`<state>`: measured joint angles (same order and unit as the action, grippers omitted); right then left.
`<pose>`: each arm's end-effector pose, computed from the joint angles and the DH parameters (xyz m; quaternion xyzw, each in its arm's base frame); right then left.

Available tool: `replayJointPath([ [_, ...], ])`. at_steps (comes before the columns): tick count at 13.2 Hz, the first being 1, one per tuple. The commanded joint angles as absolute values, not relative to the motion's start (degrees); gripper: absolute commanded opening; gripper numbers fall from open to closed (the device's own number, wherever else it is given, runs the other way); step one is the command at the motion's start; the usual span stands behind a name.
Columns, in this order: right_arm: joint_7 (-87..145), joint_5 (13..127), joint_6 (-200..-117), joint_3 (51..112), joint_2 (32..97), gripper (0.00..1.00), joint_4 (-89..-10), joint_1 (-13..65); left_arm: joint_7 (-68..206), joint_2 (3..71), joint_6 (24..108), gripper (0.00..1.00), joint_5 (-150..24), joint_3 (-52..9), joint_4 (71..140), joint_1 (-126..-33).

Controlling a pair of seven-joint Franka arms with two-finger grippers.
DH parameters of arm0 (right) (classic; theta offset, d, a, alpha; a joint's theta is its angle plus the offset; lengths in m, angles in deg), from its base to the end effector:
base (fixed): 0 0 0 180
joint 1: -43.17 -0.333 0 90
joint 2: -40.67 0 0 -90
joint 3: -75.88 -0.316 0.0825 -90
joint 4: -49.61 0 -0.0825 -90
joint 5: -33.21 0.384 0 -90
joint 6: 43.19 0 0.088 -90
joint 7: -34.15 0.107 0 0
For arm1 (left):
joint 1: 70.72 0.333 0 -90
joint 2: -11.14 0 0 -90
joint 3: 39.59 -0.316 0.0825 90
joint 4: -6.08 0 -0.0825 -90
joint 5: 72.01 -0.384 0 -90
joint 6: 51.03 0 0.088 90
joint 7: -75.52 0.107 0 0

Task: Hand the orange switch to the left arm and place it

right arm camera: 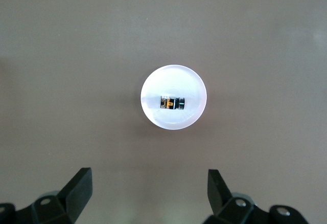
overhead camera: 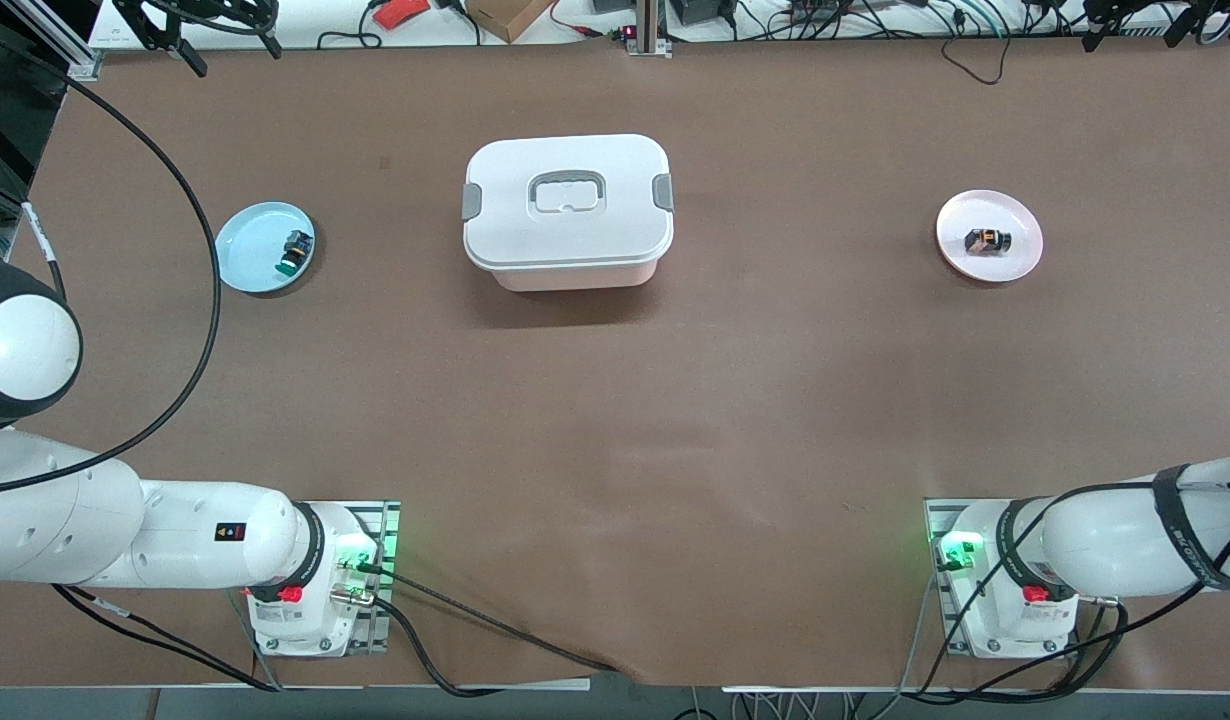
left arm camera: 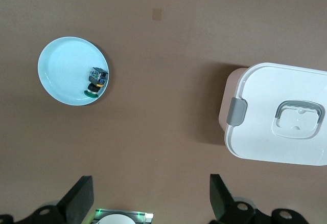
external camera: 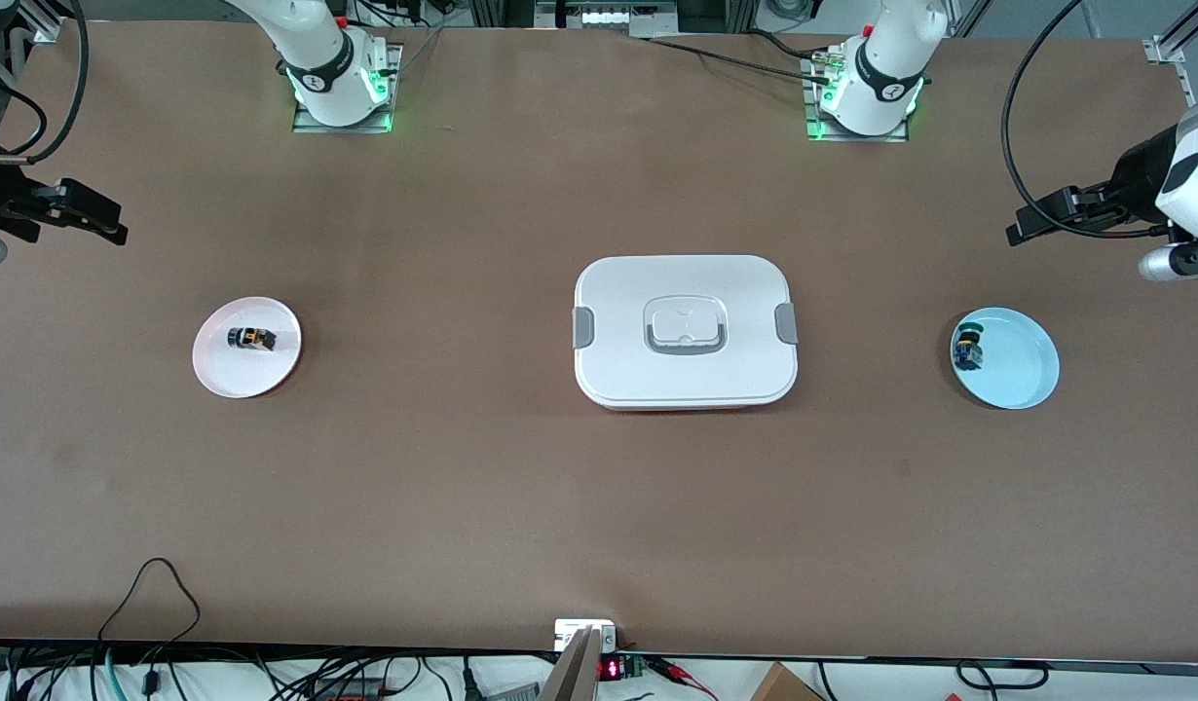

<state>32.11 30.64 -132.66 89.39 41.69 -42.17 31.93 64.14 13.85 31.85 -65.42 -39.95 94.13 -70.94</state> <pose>0.5566 -0.0258 0.5996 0.9993 -0.0016 -0.0297 0.0234 0.5549 -0.0122 0.6049 0.9913 0.0968 -0.0739 0.0502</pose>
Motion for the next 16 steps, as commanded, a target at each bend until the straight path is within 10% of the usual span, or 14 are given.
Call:
replayJointPath([
  [1,32.57,30.48,-131.7,89.5,41.9,1.0,-41.18,31.66,63.74,14.04,31.41,1.0,-65.68,-39.77,92.83,-70.72],
  [16,32.39,29.78,-132.49,89.59,51.56,1.0,-41.18,32.36,63.65,14.04,31.32,1.0,-65.77,-39.77,92.83,-70.72],
])
